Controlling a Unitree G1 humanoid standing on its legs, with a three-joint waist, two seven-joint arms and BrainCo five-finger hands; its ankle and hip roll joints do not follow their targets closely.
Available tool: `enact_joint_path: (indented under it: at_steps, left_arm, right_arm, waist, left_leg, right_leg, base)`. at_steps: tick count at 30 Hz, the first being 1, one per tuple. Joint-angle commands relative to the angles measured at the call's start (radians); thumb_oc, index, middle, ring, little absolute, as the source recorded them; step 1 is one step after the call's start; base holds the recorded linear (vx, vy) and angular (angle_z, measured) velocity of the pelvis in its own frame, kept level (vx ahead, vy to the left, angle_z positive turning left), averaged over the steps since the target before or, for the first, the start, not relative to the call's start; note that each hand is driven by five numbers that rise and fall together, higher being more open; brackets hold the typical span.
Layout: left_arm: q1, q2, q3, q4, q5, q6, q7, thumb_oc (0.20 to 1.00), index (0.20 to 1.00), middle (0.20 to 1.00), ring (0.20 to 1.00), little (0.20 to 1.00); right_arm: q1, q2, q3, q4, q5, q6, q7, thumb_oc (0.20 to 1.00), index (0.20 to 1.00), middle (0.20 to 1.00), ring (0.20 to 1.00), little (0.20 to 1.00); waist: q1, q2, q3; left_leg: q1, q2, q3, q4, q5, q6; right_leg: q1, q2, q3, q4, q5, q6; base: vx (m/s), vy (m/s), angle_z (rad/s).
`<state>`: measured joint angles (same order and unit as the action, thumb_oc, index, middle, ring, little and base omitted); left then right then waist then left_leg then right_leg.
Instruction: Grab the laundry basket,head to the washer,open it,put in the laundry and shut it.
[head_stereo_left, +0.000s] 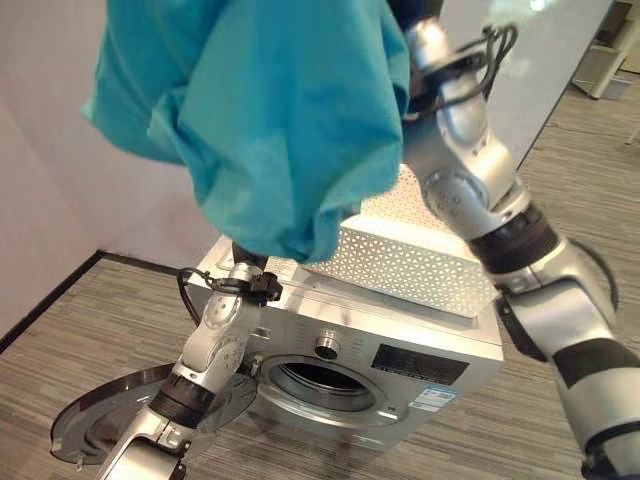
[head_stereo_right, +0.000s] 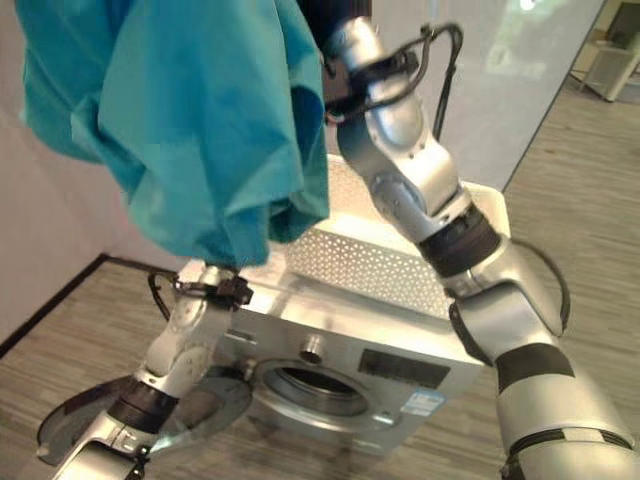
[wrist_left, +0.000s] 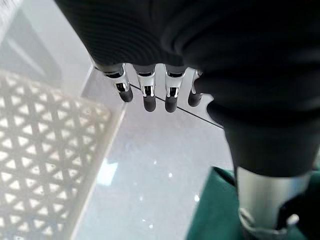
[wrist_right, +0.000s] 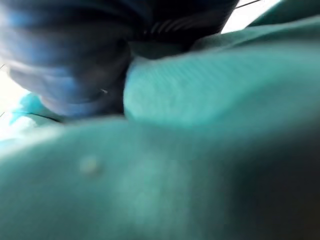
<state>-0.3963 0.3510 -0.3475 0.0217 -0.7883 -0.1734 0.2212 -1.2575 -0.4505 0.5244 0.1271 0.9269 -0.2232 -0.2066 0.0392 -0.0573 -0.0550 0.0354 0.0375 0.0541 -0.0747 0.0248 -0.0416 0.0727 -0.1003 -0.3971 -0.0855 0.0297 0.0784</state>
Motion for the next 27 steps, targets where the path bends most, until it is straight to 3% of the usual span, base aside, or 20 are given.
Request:
enact_joint_path:
  at_steps: [1, 9, 14, 20, 27]
  left_arm:
    - [-0.117, -0.003, -0.008, 0.017, -0.048, -0.079, 0.02, 1.0, 1.0, 1.0, 1.0, 1.0]
    - [-0.083, -0.026, 0.004, -0.11, -0.135, -0.11, -0.015, 1.0, 1.0, 1.0, 1.0, 1.0]
    - [-0.047, -0.011, 0.017, -0.164, -0.147, -0.12, -0.046, 1.0, 1.0, 1.0, 1.0, 1.0]
    - [-0.016, -0.006, 0.013, -0.211, -0.172, -0.142, -0.122, 1.0, 1.0, 1.0, 1.0, 1.0]
    - [-0.03, -0.004, -0.014, -0.216, -0.199, -0.137, -0.159, 1.0, 1.0, 1.0, 1.0, 1.0]
  right_arm:
    - [-0.049, -0.018, -0.01, -0.027, 0.051, -0.054, -0.021, 0.2, 0.2, 0.2, 0.2, 0.2]
    - [0.005, -0.096, -0.024, -0.05, 0.017, -0.04, -0.03, 0.2, 0.2, 0.2, 0.2, 0.2]
    - [0.034, -0.201, -0.007, -0.053, -0.082, -0.004, 0.012, 0.2, 0.2, 0.2, 0.2, 0.2]
    - [0.037, -0.465, 0.072, -0.062, -0.217, 0.002, 0.147, 0.2, 0.2, 0.2, 0.2, 0.2]
    - [0.044, -0.511, 0.116, -0.11, -0.266, 0.003, 0.202, 0.2, 0.2, 0.2, 0.2, 0.2]
  waist:
    - [0.009, -0.044, -0.05]
    - [0.004, -0.041, -0.04]
    - [0.001, -0.038, -0.037]
    - [-0.004, -0.039, -0.029]
    - [-0.011, -0.035, -0.026]
  left_leg:
    - [-0.062, 0.027, -0.008, -0.013, 0.064, -0.053]
    - [-0.061, 0.026, 0.002, -0.013, 0.06, -0.049]
    - [-0.057, 0.026, 0.009, -0.013, 0.056, -0.046]
    - [-0.056, 0.025, 0.008, -0.013, 0.054, -0.046]
    - [-0.052, 0.024, 0.01, -0.013, 0.053, -0.045]
  right_leg:
    - [0.069, -0.053, -0.001, 0.001, 0.03, 0.042]
    - [0.062, -0.056, 0.01, -0.001, 0.037, 0.045]
    - [0.062, -0.058, 0.015, -0.001, 0.038, 0.047]
    - [0.062, -0.054, 0.011, 0.004, 0.036, 0.051]
    - [0.062, -0.053, 0.012, 0.006, 0.036, 0.053]
  base:
    - [-0.02, -0.007, -0.05]
    - [0.0, -0.001, -0.02]
    - [0.0, 0.0, 0.0]
    - [0.0, 0.0, -0.02]
    - [0.0, 0.0, 0.0]
